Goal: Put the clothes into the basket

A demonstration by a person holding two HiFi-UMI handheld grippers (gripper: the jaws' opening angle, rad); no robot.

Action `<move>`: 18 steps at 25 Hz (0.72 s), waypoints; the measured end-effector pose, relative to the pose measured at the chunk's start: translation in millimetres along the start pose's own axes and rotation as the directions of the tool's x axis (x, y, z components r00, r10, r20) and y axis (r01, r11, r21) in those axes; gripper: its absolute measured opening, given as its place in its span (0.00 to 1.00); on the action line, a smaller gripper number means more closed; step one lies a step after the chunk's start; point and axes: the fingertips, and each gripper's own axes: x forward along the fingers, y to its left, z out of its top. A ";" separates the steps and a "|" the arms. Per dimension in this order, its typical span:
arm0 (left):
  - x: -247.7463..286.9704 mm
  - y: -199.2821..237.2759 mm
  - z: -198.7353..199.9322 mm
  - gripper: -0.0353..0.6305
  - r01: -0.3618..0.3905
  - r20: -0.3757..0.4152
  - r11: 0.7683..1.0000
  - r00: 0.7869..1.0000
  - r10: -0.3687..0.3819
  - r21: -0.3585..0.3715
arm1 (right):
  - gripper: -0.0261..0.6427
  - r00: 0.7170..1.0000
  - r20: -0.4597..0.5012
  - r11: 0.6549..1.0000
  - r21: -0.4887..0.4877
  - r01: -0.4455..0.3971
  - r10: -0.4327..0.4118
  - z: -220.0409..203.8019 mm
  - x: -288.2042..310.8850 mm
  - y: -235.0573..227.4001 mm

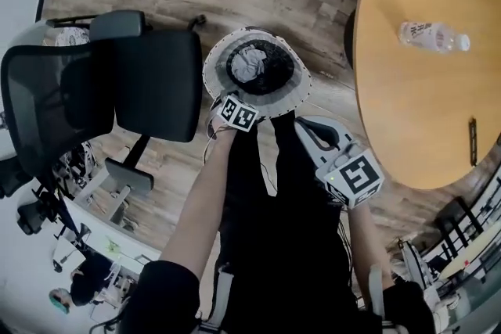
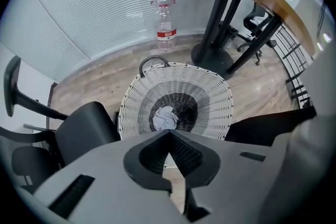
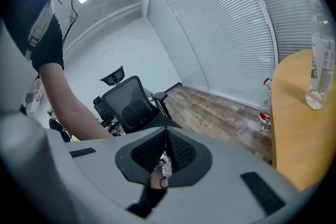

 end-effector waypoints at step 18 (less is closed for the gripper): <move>-134.7 -17.2 19.1 0.07 0.091 0.217 0.986 0.974 -0.060 -0.136 | 0.06 0.988 0.154 0.995 -0.090 0.041 -0.027 76.3 -56.1 14.3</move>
